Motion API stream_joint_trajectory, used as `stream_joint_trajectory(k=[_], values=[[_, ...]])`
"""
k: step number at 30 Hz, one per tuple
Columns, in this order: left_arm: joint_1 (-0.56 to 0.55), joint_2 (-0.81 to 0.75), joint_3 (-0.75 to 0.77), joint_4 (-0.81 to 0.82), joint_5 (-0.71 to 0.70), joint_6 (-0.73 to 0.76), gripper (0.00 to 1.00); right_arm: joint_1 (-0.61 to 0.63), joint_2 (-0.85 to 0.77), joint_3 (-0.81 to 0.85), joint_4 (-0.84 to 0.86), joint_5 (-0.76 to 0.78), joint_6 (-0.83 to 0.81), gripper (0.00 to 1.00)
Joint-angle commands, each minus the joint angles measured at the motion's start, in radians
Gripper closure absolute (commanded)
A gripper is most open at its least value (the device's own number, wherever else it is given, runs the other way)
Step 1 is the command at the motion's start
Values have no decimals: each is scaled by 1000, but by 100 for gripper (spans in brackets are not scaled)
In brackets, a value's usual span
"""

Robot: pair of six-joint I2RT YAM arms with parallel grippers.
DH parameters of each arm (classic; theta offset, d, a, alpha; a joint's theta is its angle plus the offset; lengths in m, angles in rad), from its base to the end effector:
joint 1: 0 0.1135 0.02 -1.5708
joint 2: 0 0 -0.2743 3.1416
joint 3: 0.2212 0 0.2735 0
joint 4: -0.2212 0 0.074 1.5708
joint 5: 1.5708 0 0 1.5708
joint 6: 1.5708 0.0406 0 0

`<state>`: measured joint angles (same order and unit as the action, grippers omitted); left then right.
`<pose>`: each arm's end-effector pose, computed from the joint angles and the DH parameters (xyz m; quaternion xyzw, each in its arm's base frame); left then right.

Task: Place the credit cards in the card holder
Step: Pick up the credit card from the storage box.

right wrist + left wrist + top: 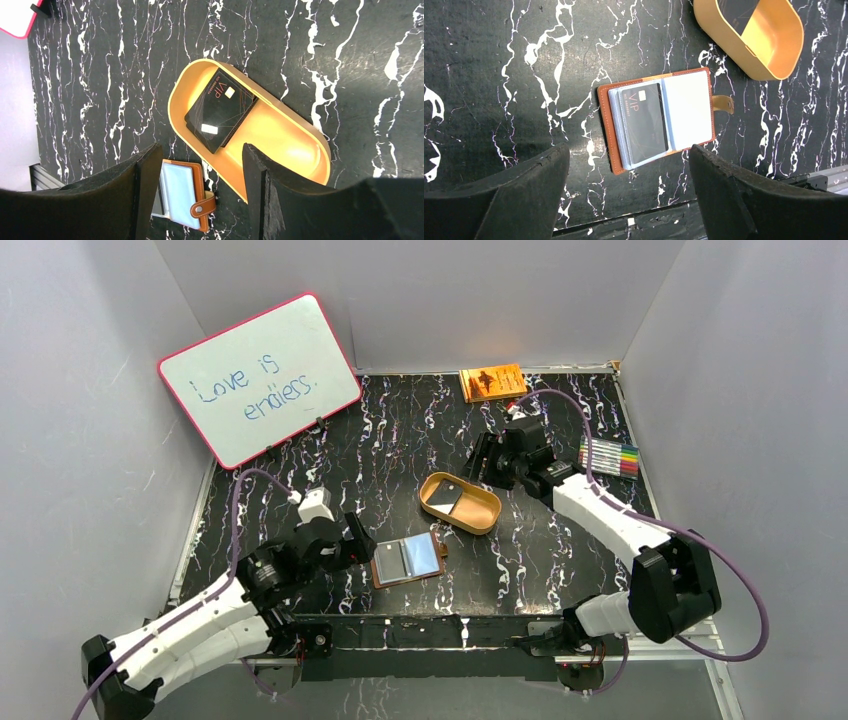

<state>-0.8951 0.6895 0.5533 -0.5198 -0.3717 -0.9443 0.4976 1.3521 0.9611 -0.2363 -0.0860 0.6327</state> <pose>0.1175 -0.1230 0.2430 -0.1033 0.8795 -0.2447 0.3949 0.2819 0.1571 0.2679 0.0406 0.8892 0.2755 0.3629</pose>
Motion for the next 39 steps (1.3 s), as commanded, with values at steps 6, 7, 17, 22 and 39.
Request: stream_joint_trajectory(k=[6, 7, 17, 22, 39], values=[[-2, -99, -49, 44, 44, 77, 15, -5, 14, -88, 279, 29, 103, 28], [-2, -96, -48, 44, 45, 80, 15, -4, 22, -88, 278, 31, 105, 28], [-3, -68, -49, 41, 45, 77, 15, -4, 81, -118, 276, -18, 128, 31], [-3, -56, -46, 40, 43, 76, 16, -4, 130, -121, 277, -37, 154, 34], [-2, -21, -44, 35, 36, 71, 16, 2, 312, -96, 299, -101, 228, 40]])
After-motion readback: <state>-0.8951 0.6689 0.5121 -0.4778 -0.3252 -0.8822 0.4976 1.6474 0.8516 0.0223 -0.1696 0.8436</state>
